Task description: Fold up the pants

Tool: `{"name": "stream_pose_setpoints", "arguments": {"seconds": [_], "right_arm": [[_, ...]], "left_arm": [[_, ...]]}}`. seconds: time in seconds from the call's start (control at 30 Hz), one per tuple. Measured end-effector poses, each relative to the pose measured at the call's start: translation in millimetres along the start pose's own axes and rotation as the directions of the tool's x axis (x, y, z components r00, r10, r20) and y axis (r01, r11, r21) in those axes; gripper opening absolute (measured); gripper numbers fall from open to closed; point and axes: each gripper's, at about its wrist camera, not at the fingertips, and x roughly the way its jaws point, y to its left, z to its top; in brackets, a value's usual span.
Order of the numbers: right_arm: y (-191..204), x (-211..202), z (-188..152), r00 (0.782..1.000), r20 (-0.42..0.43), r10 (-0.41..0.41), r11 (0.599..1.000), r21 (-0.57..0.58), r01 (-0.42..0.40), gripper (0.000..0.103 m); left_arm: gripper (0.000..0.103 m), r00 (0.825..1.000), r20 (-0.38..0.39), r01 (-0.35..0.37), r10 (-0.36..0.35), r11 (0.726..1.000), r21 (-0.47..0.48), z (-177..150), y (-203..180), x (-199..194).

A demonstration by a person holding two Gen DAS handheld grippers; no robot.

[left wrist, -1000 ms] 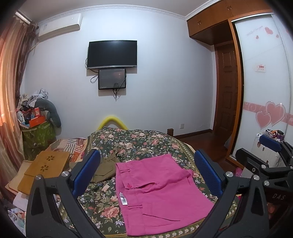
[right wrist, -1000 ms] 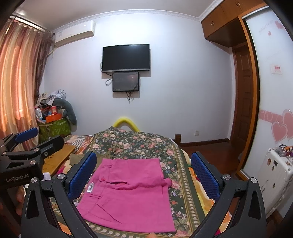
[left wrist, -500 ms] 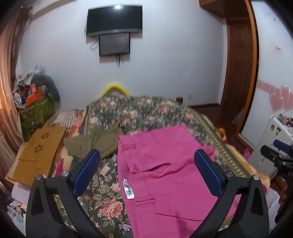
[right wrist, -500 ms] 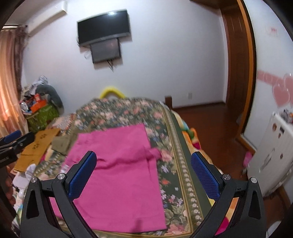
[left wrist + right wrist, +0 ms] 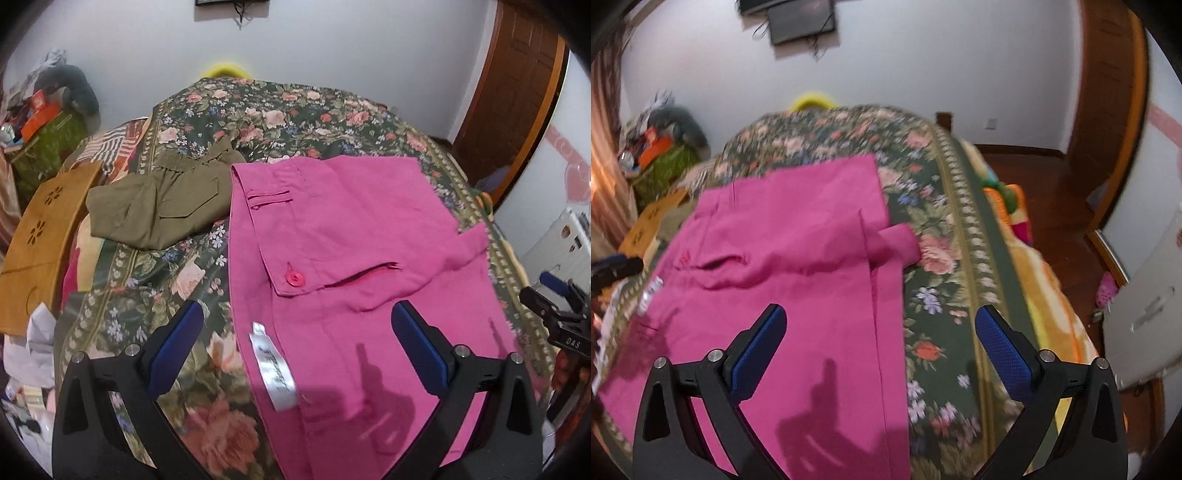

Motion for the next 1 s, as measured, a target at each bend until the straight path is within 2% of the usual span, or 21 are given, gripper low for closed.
{"name": "stream_pose_setpoints", "arguments": {"seconds": [0.03,0.17,0.23,0.33,0.4,0.47,0.57,0.6,0.67,0.73,0.83,0.93,1.0], "right_arm": [[0.7,8.4,2.6,1.0,-0.011,0.007,1.0,-0.019,-0.007,0.093],[4.4,29.5,10.6,0.997,-0.054,0.052,0.996,-0.071,-0.056,0.084],[5.4,41.0,15.5,0.995,-0.079,0.064,0.993,-0.089,-0.071,0.08],[5.1,57.1,20.0,0.987,-0.126,0.101,0.988,-0.103,-0.115,0.069],[5.1,67.8,21.3,0.981,-0.157,0.116,0.985,-0.107,-0.134,0.065],[5.7,77.8,22.9,0.976,-0.177,0.124,0.983,-0.109,-0.145,0.055],[3.8,90.4,24.6,0.971,-0.189,0.144,0.98,-0.106,-0.166,0.051],[3.0,91.9,25.2,0.973,-0.18,0.143,0.981,-0.106,-0.163,0.047],[0.7,93.7,27.4,0.973,-0.178,0.145,0.982,-0.096,-0.164,0.027],[-3.0,95.4,29.7,0.973,-0.176,0.15,0.983,-0.075,-0.166,0.023],[-6.4,94.6,26.4,0.977,-0.169,0.131,0.988,-0.06,-0.143,0.009],[-5.9,90.9,22.6,0.976,-0.183,0.118,0.99,-0.052,-0.129,0.008],[-1.8,87.3,21.4,0.978,-0.192,0.087,0.992,-0.077,-0.103,0.008]], "left_arm": [[0.09,1.0,-0.012,-0.004,0.004,1.0,0.015,1.7,0.7,4.9],[0.075,0.995,-0.097,0.029,-0.027,0.999,0.028,8.2,7.2,27.1],[0.062,0.988,-0.155,0.03,-0.022,0.998,0.046,7.7,6.9,39.8],[0.05,0.979,-0.202,0.049,-0.035,0.997,0.067,3.2,3.7,51.6],[0.046,0.973,-0.223,0.074,-0.057,0.995,0.068,0.8,1.5,57.7],[0.045,0.971,-0.225,0.102,-0.084,0.992,0.071,0.6,-1.3,61.6],[0.043,0.966,-0.223,0.146,-0.128,0.987,0.065,2.2,-2.6,62.9],[0.03,0.962,-0.229,0.164,-0.146,0.985,0.061,2.9,-2.5,64.3],[0.028,0.961,-0.239,0.161,-0.141,0.984,0.069,5.2,-2.7,69.4],[0.028,0.968,-0.226,0.136,-0.11,0.985,0.102,5.8,-6.2,71.5],[0.028,0.979,-0.198,0.073,-0.037,0.982,0.173,7.4,-14.0,76.9],[0.028,0.982,-0.188,0.03,0.009,0.978,0.205,11.8,-17.4,85.1],[0.028,0.98,-0.2,0.04,-0.002,0.982,0.183,14.9,-13.5,86.6]]}}
